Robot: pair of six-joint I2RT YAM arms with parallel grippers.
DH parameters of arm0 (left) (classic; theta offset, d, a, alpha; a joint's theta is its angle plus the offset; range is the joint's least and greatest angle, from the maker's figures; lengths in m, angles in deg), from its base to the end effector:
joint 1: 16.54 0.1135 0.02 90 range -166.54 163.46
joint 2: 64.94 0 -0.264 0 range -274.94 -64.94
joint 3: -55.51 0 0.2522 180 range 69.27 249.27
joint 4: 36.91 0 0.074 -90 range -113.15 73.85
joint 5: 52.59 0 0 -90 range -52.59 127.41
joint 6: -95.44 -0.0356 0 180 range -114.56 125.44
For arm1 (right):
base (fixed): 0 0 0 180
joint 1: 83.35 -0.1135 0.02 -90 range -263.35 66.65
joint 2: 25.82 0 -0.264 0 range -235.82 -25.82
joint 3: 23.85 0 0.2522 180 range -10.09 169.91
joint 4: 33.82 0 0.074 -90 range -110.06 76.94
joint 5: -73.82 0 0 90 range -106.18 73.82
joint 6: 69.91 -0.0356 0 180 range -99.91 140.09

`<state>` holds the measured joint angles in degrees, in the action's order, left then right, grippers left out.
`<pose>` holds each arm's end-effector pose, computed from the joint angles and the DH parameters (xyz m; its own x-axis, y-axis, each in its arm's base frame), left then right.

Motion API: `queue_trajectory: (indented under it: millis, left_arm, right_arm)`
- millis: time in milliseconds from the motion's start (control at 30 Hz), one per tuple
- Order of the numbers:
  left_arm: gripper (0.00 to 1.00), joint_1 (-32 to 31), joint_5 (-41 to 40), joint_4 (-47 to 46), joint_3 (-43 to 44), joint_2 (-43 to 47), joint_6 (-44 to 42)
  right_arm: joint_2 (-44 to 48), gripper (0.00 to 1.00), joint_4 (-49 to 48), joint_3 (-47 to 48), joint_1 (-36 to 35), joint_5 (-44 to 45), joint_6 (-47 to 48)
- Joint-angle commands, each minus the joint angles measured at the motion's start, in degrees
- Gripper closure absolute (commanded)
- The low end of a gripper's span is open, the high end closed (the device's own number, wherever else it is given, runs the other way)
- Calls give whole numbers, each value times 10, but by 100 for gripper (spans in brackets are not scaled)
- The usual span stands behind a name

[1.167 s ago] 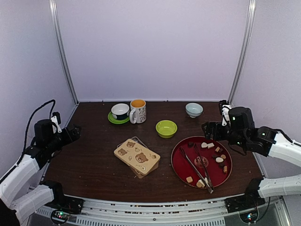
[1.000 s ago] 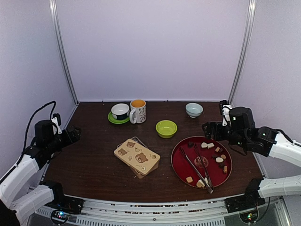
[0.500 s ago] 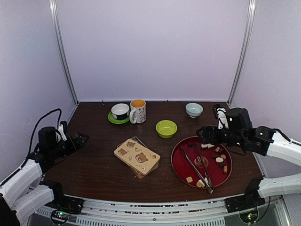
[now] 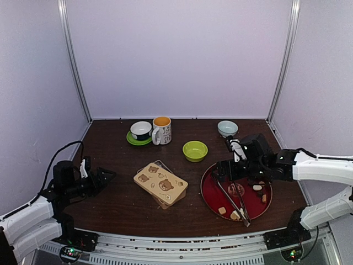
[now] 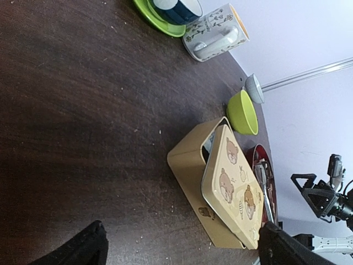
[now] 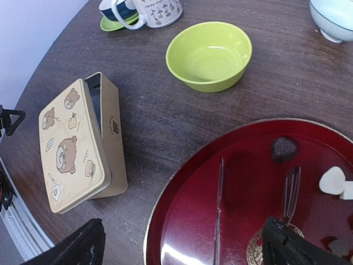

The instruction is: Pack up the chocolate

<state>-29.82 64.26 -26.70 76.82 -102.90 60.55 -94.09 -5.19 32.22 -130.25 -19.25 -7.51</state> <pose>0.1402 -0.0496 0.1558 -0.7413 -0.5770 -0.3429 -0.0191 0.5289 -0.8485 0.1706 0.1851 0.2338 -0.7465 -0.1207 -0.6543 -0.4637 0.7996 0.3816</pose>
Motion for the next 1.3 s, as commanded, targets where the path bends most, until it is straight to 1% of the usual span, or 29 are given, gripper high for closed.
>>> queue_trajectory:
  millis: [0,200,300,433,533,567,633,700,733,800,833,867,967,1067,1133,1233,1267]
  left_arm:
    - [2,-7,4,-63,-23,12,31]
    - [2,-28,3,-106,-22,-27,42]
    - [2,-52,1,-125,-15,-64,41]
    - [3,-95,-14,-159,0,-124,43]
    - [7,-126,-13,-203,14,-177,49]
    - [10,-132,-12,-221,20,-200,52]
    - [15,-142,-13,-259,27,-229,62]
    - [16,-149,-15,-309,30,-259,80]
    - [18,-149,-14,-327,33,-275,87]
    - [26,-150,-6,-354,43,-307,94]
    - [34,-150,-1,-364,52,-322,95]
    - [38,-150,3,-368,59,-337,95]
    - [39,-150,4,-359,80,-375,97]
    - [44,-150,13,-375,83,-402,100]
    - [44,-150,16,-377,104,-413,104]
    - [44,-150,9,-356,112,-423,105]
    - [46,-151,5,-348,114,-425,105]
  right_arm:
    - [-48,1,-46,41,-34,-16,-13]
    - [-135,3,-35,106,-83,-8,-6]
    - [-161,4,-31,133,-100,-2,-4]
    - [-178,4,-40,144,-110,-6,-7]
    - [-184,4,-38,150,-112,-7,-7]
    - [-184,4,-37,150,-113,-6,-6]
    - [-183,6,-36,151,-114,-7,-1]
    - [-182,7,-31,152,-114,-9,2]
    - [-181,7,-30,151,-114,-8,3]
    - [-177,7,-28,150,-114,-6,5]
    - [-176,7,-28,150,-114,-4,5]
    - [-175,7,-27,149,-115,-4,5]
    - [-173,7,-30,144,-115,-5,8]
    - [-174,8,-29,143,-115,-7,9]
    - [-172,8,-31,139,-115,-7,9]
    - [-170,8,-34,134,-115,-5,10]
    - [-170,8,-34,133,-115,-5,9]
